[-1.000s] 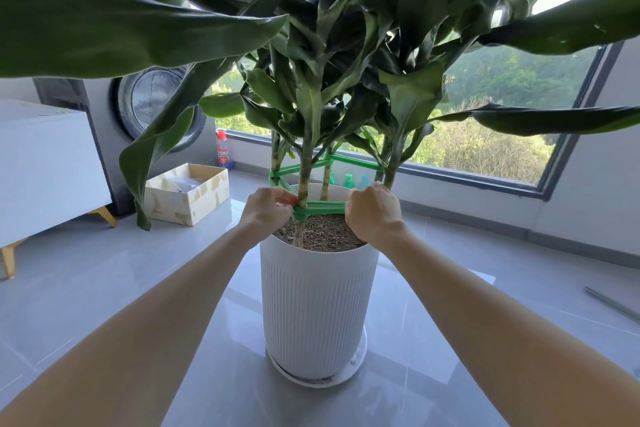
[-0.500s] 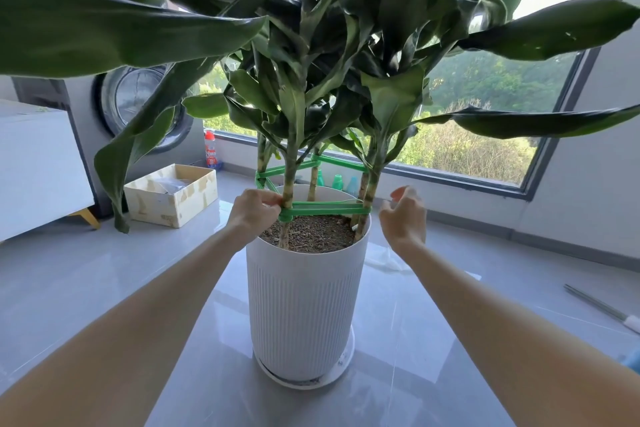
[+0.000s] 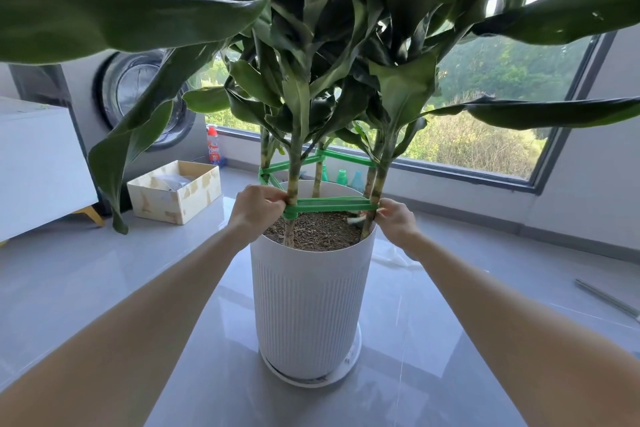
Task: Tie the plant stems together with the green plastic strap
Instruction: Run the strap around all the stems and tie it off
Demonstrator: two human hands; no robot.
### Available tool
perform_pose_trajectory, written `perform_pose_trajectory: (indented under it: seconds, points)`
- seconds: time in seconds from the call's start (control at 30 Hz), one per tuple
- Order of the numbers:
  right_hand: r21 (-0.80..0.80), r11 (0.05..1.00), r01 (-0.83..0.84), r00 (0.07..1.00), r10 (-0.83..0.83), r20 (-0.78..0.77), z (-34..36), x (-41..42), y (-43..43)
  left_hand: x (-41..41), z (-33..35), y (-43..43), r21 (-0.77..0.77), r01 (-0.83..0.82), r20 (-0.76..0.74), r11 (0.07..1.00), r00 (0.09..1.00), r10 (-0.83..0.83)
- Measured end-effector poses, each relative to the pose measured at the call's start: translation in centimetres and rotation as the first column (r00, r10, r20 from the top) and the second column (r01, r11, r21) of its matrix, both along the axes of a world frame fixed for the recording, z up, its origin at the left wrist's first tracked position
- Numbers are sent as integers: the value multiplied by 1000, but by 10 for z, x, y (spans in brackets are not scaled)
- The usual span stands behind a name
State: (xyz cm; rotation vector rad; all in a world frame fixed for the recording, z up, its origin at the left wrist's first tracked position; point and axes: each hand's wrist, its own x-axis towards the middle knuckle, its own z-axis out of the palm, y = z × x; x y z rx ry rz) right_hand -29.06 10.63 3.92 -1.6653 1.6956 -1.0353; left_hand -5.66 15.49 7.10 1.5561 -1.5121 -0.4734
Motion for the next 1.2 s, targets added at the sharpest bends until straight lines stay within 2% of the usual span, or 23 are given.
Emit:
perform_pose_trajectory:
  seconds: [0.1,0.17,0.3,0.43,0.5,0.57,0.63,0.73,0.9,1.03,1.2]
  points:
    - [17,999,-28,999,27,47,0,-3,-2,0,0,-1,-2,8,-15,1000,1000,-8]
    - [92,993,-70,975,48,215,3,0,-3,0,-1,-2,-2,11,-20,1000,1000,-11]
    - [208,978,-30,870,-76,487,2,7,-11,0,-1,-2,0,18,-26,1000,1000,-18]
    - [225,974,-38,784,-111,611,5,12,-15,0,-1,-3,-6,14,-28,1000,1000,-14]
    - [232,971,-60,761,-106,640,6,9,-13,0,-2,-3,-7,16,-28,1000,999,-16]
    - [243,968,-63,778,-105,619,5,5,-13,0,-2,-4,-6,19,-30,1000,999,-19]
    - [241,971,-9,784,-143,604,4,4,-15,0,-2,-4,0,14,-31,1000,999,-14]
    - [238,969,63,716,-210,665,11,8,-17,0,-4,-6,10,3,-44,1000,999,-3]
    - [330,944,19,528,-290,798,14,15,-31,-1,-5,-5,1,2,-66,1000,998,-2]
    - [379,925,-31,476,-320,819,14,18,-37,0,-6,-4,-4,3,-59,1000,998,-3]
    - [415,910,-11,444,-367,817,10,20,-41,-1,-5,-5,-6,-2,-38,1000,999,2]
